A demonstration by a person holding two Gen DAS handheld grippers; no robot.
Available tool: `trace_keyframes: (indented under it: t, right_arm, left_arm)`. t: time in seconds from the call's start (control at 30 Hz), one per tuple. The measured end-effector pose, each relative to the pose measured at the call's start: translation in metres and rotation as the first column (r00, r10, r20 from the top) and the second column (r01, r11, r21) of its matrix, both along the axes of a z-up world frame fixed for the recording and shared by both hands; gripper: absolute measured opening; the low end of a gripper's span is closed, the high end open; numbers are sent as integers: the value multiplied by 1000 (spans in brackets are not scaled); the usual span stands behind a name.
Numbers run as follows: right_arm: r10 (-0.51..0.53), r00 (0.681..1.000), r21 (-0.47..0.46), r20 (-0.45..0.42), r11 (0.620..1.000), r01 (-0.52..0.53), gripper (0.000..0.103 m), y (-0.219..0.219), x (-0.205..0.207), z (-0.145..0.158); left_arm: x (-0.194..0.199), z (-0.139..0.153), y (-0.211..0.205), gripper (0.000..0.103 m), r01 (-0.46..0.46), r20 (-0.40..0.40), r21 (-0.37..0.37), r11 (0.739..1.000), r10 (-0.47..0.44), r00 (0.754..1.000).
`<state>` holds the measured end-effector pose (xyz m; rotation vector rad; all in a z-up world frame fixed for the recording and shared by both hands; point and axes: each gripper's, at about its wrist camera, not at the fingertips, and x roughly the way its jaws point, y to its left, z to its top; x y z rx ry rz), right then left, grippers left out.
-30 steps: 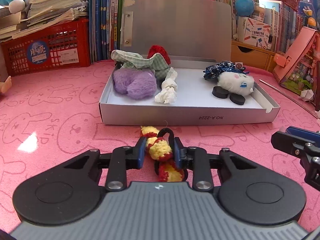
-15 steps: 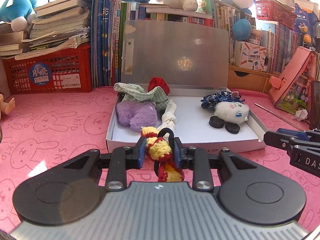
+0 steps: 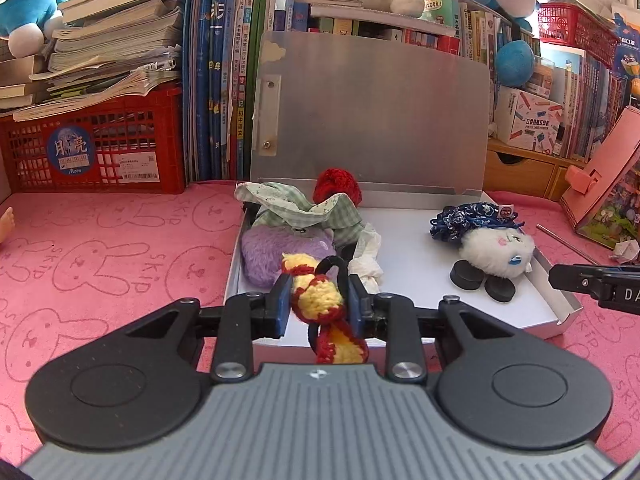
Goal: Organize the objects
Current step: 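Carry the knitted snake toy and clear dome over the box with both grippers, then lower the snake toy and clear dome into the box and open both grippers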
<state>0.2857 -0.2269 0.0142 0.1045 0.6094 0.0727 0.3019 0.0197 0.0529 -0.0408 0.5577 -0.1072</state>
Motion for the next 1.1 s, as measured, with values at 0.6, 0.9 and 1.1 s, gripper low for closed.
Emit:
trace_keyframes:
  t: [0.6, 0.9, 1.1]
  right_arm:
    - [-3, 998, -24, -56, 1000, 2, 33, 7, 23, -25]
    - [2, 997, -30, -79, 1000, -4, 33, 12, 40, -33]
    - [1, 996, -9, -89, 1000, -1, 38, 15, 48, -36]
  left_arm:
    - [25, -22, -10, 34, 11, -42, 27, 1000, -9, 999]
    - [47, -31, -16, 34, -4, -72, 28, 1000, 6, 997]
    - [51, -34, -21, 34, 3, -77, 42, 999, 1, 997]
